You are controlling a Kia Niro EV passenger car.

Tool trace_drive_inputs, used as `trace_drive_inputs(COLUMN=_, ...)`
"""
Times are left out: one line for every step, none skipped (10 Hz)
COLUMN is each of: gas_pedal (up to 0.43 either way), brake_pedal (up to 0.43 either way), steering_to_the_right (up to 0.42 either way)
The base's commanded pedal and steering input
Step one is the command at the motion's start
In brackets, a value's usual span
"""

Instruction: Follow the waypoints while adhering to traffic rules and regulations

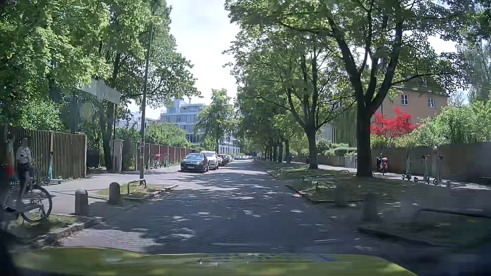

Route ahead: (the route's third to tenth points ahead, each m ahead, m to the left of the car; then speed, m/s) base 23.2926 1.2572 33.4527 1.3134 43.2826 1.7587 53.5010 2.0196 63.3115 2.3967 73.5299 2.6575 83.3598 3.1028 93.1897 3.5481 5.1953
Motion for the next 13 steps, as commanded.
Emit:
trace_drive_inputs(gas_pedal=0.138, brake_pedal=0.000, steering_to_the_right=-0.005)
trace_drive_inputs(gas_pedal=0.138, brake_pedal=0.000, steering_to_the_right=-0.005)
trace_drive_inputs(gas_pedal=0.138, brake_pedal=0.000, steering_to_the_right=-0.005)
trace_drive_inputs(gas_pedal=0.138, brake_pedal=0.000, steering_to_the_right=-0.005)
trace_drive_inputs(gas_pedal=0.138, brake_pedal=0.000, steering_to_the_right=-0.006)
trace_drive_inputs(gas_pedal=0.138, brake_pedal=0.000, steering_to_the_right=-0.012)
trace_drive_inputs(gas_pedal=0.138, brake_pedal=0.000, steering_to_the_right=-0.016)
trace_drive_inputs(gas_pedal=0.138, brake_pedal=0.000, steering_to_the_right=-0.015)
trace_drive_inputs(gas_pedal=0.138, brake_pedal=0.000, steering_to_the_right=-0.014)
trace_drive_inputs(gas_pedal=0.138, brake_pedal=0.000, steering_to_the_right=-0.011)
trace_drive_inputs(gas_pedal=0.138, brake_pedal=0.000, steering_to_the_right=-0.009)
trace_drive_inputs(gas_pedal=0.138, brake_pedal=0.000, steering_to_the_right=-0.009)
trace_drive_inputs(gas_pedal=0.150, brake_pedal=0.000, steering_to_the_right=-0.008)
